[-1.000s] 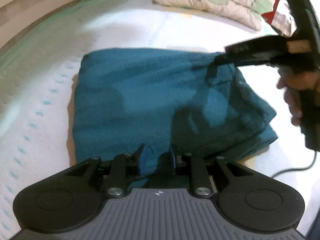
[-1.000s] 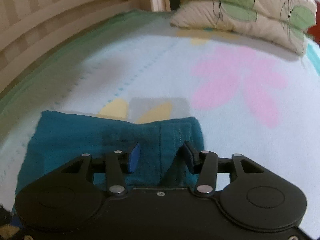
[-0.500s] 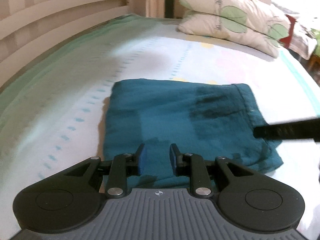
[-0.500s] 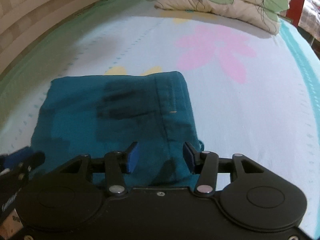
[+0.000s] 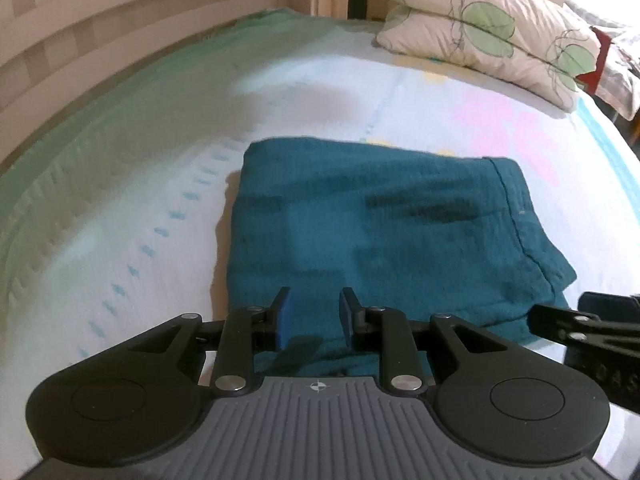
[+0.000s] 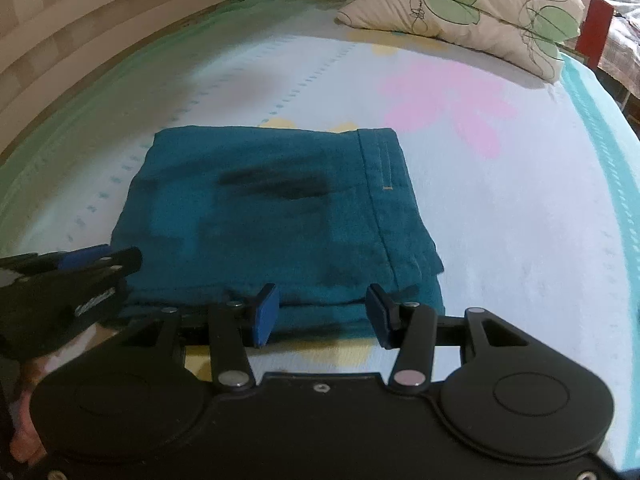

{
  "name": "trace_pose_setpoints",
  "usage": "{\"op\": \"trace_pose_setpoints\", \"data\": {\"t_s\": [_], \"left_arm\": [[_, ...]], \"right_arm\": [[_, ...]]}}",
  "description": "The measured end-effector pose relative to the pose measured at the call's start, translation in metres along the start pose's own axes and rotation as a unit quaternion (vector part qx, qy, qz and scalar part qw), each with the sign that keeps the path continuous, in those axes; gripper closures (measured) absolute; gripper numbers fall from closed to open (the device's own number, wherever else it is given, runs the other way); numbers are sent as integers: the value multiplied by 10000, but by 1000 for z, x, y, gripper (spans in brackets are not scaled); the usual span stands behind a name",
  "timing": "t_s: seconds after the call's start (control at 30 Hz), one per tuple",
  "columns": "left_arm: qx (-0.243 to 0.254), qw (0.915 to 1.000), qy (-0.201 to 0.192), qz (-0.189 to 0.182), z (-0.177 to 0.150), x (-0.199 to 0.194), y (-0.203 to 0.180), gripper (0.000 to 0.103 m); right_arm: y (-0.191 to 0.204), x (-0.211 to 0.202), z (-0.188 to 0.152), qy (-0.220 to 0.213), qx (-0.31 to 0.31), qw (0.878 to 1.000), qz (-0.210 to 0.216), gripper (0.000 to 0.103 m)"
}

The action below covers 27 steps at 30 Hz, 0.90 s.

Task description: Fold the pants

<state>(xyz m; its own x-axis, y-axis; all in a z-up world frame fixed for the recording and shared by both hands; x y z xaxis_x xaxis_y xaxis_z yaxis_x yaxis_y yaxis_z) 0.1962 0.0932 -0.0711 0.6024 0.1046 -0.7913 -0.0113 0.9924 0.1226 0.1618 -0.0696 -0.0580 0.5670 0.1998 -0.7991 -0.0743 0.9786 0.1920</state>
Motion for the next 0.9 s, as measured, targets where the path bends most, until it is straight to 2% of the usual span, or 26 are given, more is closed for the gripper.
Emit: {"op": "trace_pose_setpoints", "data": {"t_s": [0.2,0.47,0.9], "left_arm": [[22,10000,-46,-4,-3,-4,1,79],[98,9999,15,-92,-6,-4,0,79],[262,9996,88,-1,-10,-1,-3,79]], "right_arm": [[2,-8,-3,-73,-155,9997,-191,47],[3,-9,-3,-87,-51,9998,-183,47],[2,-9,-4,-85,-2,9999,-73,47]]}}
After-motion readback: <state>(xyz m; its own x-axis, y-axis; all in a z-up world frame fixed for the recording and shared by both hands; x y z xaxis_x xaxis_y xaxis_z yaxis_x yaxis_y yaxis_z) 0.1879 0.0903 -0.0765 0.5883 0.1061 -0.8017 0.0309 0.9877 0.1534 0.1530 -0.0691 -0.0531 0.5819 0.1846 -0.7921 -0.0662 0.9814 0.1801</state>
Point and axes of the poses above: each gripper's, at about its wrist camera, not at the fingertips, and x roughly the way its jaws point, y to its left, z to its top, the point moved 9 cm from there along x, roughly the way its jaws point, and after that the axes turned 8 degrees about z, right-handed, at the moved point
